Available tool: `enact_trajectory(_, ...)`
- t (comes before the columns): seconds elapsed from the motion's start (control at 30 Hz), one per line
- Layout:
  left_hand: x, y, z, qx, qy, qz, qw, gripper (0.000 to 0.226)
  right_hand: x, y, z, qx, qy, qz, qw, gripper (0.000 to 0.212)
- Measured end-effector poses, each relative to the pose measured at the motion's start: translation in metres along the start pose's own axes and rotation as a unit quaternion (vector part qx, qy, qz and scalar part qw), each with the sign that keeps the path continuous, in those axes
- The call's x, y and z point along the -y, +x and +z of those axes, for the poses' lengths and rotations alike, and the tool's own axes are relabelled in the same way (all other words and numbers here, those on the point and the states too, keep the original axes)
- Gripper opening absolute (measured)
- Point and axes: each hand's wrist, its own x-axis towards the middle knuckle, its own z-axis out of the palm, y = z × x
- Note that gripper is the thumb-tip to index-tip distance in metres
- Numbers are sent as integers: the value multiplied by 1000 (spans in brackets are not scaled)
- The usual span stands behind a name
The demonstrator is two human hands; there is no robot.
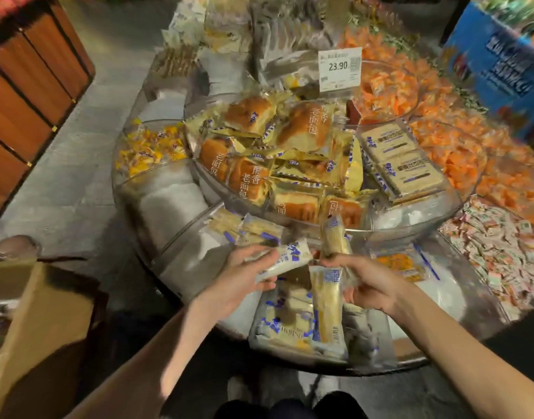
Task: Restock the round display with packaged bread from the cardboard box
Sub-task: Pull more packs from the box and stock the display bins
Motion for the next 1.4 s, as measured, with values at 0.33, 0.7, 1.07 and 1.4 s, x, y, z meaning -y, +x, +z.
enact_trajectory(0.33, 39, 1, 30, 157, 278, -127, 939, 48, -27, -21, -27, -27, 50, 11, 998, 54)
enact_trajectory(0.7, 28, 22, 25, -43, -11, -93, 995, 17, -17, -32, -69, -68, 82, -5, 994, 64)
enact_trajectory(1.07, 30, 120, -143, -196, 48, -27, 979, 84, -18, 30, 26, -91, 94, -8, 991, 24)
enact_trajectory(1.4, 4, 109, -133, -160, 170, 66, 970, 25, -34, 56, 81, -209, 96, -51, 972, 63)
